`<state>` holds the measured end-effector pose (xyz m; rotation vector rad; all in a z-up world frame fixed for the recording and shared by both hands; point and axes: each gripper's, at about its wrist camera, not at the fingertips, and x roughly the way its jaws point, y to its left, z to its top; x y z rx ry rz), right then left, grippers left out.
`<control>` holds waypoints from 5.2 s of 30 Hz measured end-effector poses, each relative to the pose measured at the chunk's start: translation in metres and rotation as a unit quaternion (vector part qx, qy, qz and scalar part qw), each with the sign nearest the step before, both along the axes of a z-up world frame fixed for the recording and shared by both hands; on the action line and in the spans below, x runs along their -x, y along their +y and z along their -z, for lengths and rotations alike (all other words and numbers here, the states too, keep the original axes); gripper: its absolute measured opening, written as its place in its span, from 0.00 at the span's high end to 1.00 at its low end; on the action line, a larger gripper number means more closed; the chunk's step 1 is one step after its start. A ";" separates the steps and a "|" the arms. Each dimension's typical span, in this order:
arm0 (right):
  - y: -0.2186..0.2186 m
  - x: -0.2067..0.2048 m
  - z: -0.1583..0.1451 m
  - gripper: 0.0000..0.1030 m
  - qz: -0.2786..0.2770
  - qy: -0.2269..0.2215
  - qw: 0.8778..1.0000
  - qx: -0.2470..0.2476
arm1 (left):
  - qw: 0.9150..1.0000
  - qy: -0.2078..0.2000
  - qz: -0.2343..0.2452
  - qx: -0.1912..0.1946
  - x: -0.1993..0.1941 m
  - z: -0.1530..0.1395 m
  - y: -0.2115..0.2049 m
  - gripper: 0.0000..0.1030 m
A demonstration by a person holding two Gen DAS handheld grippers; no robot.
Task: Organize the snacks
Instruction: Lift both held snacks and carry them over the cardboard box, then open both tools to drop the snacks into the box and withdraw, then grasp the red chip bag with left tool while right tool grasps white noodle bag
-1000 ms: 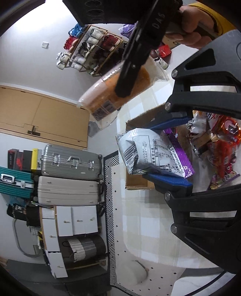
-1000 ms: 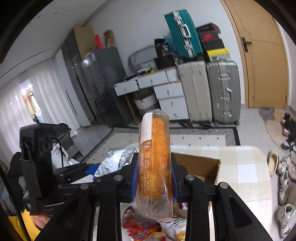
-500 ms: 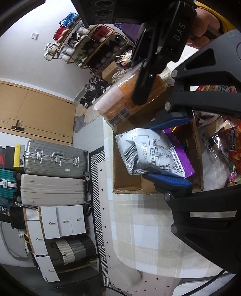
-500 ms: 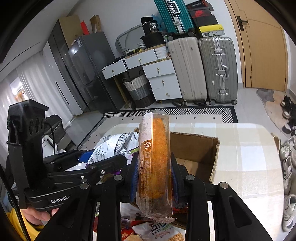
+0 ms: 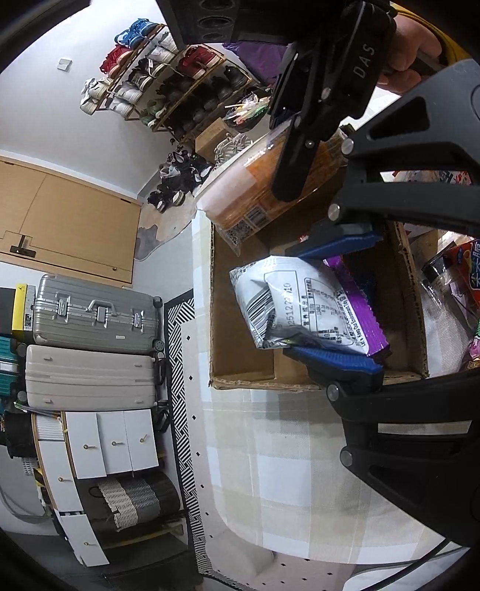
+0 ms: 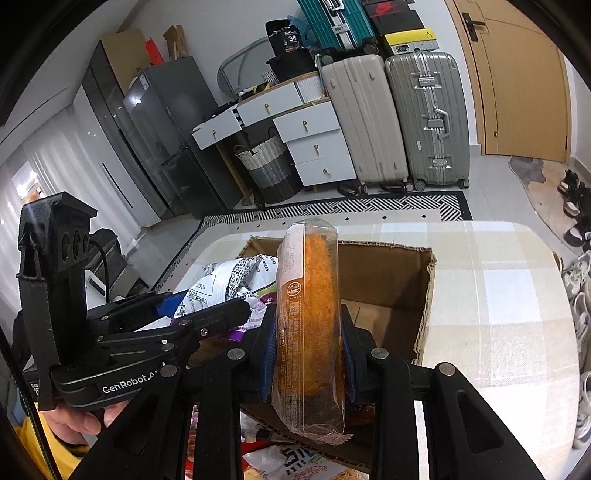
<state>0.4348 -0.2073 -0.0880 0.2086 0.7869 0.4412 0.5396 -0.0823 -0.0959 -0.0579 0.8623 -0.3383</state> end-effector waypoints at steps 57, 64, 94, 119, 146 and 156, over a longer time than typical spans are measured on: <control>-0.006 0.058 -0.053 0.52 0.031 -0.056 0.998 0.020 | 0.998 -0.044 -0.040 -0.014 0.146 -0.060 0.035 0.24; -0.009 0.151 -0.103 0.47 0.028 -0.135 0.990 -0.002 | 0.994 -0.085 -0.070 0.001 0.231 -0.099 0.034 0.19; 0.010 0.398 -0.081 0.08 0.046 -0.247 0.968 0.001 | 0.965 -0.192 -0.176 -0.016 0.543 -0.124 0.119 0.00; -0.012 0.333 -0.012 0.08 0.058 -0.159 0.986 -0.013 | 0.975 -0.107 -0.180 -0.070 0.397 -0.047 0.097 0.00; -0.046 0.246 0.057 0.08 0.064 -0.058 0.995 -0.053 | 1.000 0.004 -0.008 -0.017 0.219 0.055 0.017 0.42; -0.038 0.203 0.072 0.08 0.053 -0.015 0.998 -0.017 | 1.000 0.001 0.000 0.018 0.218 0.068 0.023 0.55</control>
